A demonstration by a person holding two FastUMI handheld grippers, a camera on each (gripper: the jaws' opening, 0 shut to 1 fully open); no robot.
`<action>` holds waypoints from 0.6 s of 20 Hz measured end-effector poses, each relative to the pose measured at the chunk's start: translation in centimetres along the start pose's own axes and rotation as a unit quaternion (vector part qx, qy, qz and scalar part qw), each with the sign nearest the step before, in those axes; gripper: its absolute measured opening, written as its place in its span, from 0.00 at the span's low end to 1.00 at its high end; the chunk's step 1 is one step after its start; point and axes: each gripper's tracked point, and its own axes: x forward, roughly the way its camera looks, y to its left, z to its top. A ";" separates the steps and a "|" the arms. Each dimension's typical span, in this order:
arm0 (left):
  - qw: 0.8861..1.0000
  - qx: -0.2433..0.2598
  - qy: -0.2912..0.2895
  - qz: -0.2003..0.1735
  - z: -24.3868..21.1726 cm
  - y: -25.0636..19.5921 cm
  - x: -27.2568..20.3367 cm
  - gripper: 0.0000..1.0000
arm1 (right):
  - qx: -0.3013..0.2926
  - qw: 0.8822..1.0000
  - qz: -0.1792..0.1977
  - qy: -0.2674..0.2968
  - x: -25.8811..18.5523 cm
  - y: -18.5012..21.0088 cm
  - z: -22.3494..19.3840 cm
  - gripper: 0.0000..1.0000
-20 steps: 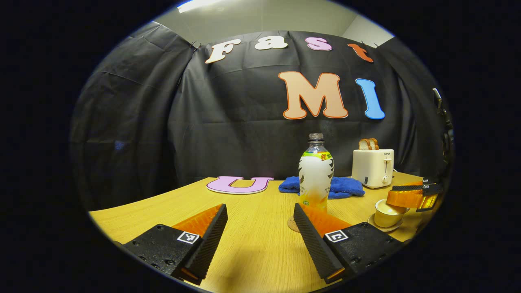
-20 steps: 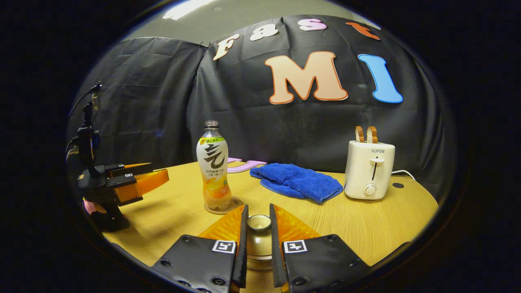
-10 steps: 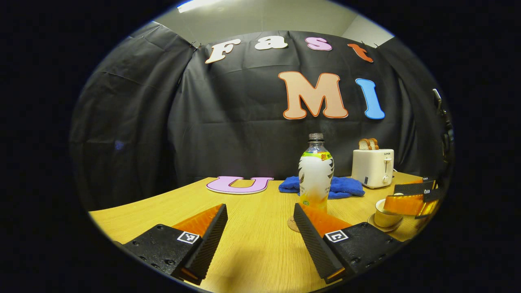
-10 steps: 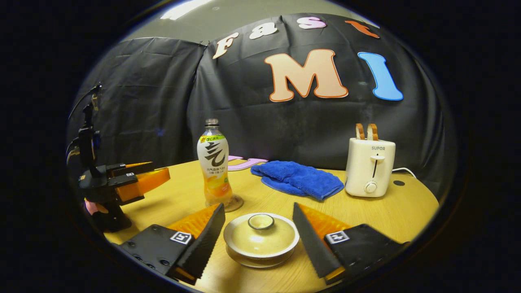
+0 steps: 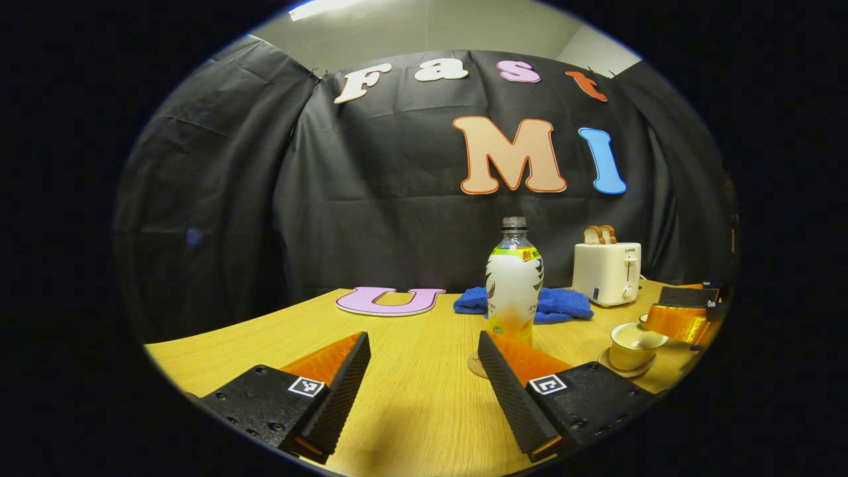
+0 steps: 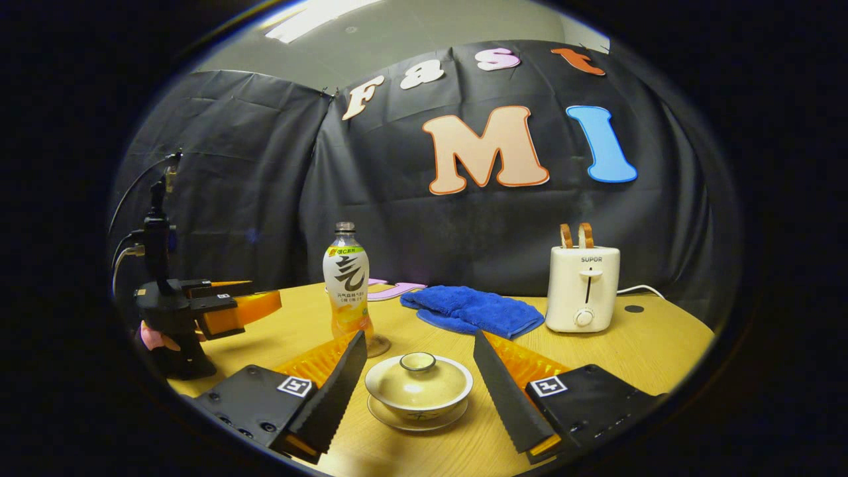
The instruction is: Open the teacup lid with one hand, grasp the water bottle and pour water into the teacup with the other hand; after pouring, place the water bottle on the coaster and then close the teacup lid.
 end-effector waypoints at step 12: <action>1.000 0.000 0.000 0.000 0.1 0.0 0.0 0.95 | -0.003 0.995 -0.102 -0.005 -4.4 -5.3 0.3 1.00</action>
